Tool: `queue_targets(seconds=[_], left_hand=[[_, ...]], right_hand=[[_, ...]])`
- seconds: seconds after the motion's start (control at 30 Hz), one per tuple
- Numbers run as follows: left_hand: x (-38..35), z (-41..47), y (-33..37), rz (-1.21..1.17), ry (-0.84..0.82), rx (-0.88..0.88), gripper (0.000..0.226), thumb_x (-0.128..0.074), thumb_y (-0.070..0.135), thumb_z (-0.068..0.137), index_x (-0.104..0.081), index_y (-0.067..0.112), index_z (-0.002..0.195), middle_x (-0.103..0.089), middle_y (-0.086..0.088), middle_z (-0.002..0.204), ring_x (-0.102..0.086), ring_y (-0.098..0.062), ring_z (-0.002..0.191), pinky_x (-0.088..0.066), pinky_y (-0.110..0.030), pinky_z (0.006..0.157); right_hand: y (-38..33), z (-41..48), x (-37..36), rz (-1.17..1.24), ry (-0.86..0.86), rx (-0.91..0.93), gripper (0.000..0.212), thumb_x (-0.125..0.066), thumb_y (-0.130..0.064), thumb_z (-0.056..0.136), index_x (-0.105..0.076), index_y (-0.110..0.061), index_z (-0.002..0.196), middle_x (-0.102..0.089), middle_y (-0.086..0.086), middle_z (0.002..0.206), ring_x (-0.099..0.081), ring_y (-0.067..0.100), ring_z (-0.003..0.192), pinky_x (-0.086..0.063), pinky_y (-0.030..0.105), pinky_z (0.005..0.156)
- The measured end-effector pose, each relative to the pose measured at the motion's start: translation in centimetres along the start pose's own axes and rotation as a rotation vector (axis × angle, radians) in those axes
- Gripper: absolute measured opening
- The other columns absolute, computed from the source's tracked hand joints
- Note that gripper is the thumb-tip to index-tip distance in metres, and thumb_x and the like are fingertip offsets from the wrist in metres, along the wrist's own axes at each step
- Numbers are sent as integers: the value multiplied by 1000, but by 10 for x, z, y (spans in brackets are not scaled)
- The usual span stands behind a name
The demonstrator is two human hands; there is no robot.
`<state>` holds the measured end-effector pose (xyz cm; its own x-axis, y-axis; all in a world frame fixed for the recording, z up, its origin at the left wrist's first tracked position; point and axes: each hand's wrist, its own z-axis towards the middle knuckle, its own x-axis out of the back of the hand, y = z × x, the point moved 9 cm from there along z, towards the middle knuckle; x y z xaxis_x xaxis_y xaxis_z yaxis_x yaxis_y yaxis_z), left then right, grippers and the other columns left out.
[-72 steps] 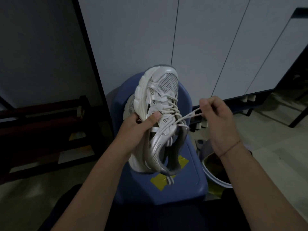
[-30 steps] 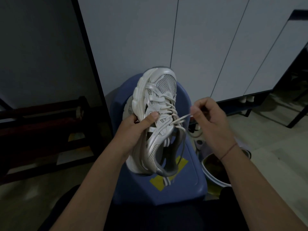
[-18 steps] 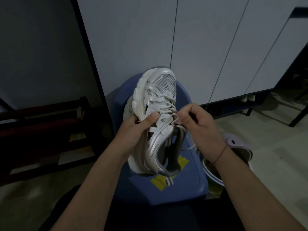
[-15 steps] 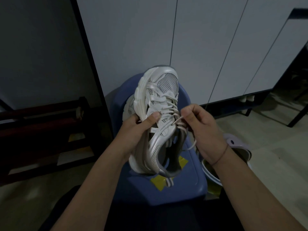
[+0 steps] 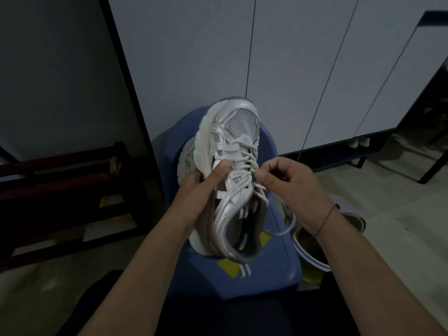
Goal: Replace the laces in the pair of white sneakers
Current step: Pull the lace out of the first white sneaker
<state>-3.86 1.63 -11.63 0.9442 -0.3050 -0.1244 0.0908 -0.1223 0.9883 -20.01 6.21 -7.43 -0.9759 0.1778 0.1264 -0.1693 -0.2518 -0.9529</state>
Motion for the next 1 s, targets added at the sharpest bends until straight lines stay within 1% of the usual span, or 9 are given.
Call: queue_targets(seconds=[0.17,0.27,0.43,0.57,0.67,0.77,0.83,0.9,1.0], left_hand=[[-1,-4,2,23,55,-12,48,-69,53,67,-66,31,109,-74,9,108,-69,-8,101,-53,-25,89],[0,-5,6,39,83,-23,44,-69,52,66,-67,31,105,-74,10,106,-69,-7,100,-53,-27,92],[9,0,11,86,115,-80,39,-72,53,64,-69,34,98,-74,13,104,-69,-7,102,-50,-34,100],[14,1,7,86,126,-65,52,-74,58,60,-70,30,103,-75,11,102,-70,-11,101,-50,-40,101],[12,-1,7,62,127,-54,58,-76,60,57,-69,28,106,-76,10,101,-71,-11,99,-51,-40,99],[11,-2,7,37,130,-38,54,-72,56,59,-68,28,106,-76,9,101,-71,-9,97,-52,-37,98],[10,-3,9,41,127,-44,54,-71,57,59,-68,30,106,-75,10,102,-70,-9,99,-52,-36,98],[10,-4,10,48,124,-50,57,-72,58,57,-68,30,106,-75,9,103,-70,-9,99,-52,-37,98],[9,-4,10,52,120,-49,58,-72,59,56,-68,29,106,-75,9,102,-70,-9,99,-52,-37,98]], right_hand=[[4,2,-3,-120,-9,21,9,-67,-23,80,-63,-18,73,-62,-6,71,-55,1,65,-47,17,66],[0,2,-4,-178,2,43,15,-57,-17,91,-60,-19,76,-59,-5,72,-53,1,65,-46,18,66],[-1,3,7,38,63,-8,24,-48,-12,96,-55,-12,73,-57,-11,58,-43,0,50,-38,12,51],[15,5,11,336,65,-135,11,-66,-21,77,-60,-12,78,-55,-8,57,-41,3,49,-35,15,48],[28,7,4,378,-14,-194,33,-88,-32,55,-73,-18,81,-67,-9,69,-54,5,64,-43,18,60],[40,5,-6,362,-39,-245,49,-89,-49,44,-75,-17,77,-65,2,75,-49,20,78,-40,32,74],[41,4,-7,395,-12,-268,39,-86,-45,54,-73,-13,71,-58,6,71,-47,20,71,-40,30,70],[38,3,-4,514,25,-327,24,-73,-34,71,-67,-13,60,-55,2,59,-47,10,54,-41,19,54],[37,3,2,761,74,-402,26,-55,-32,77,-55,-17,57,-41,-6,47,-35,4,38,-32,14,37]])
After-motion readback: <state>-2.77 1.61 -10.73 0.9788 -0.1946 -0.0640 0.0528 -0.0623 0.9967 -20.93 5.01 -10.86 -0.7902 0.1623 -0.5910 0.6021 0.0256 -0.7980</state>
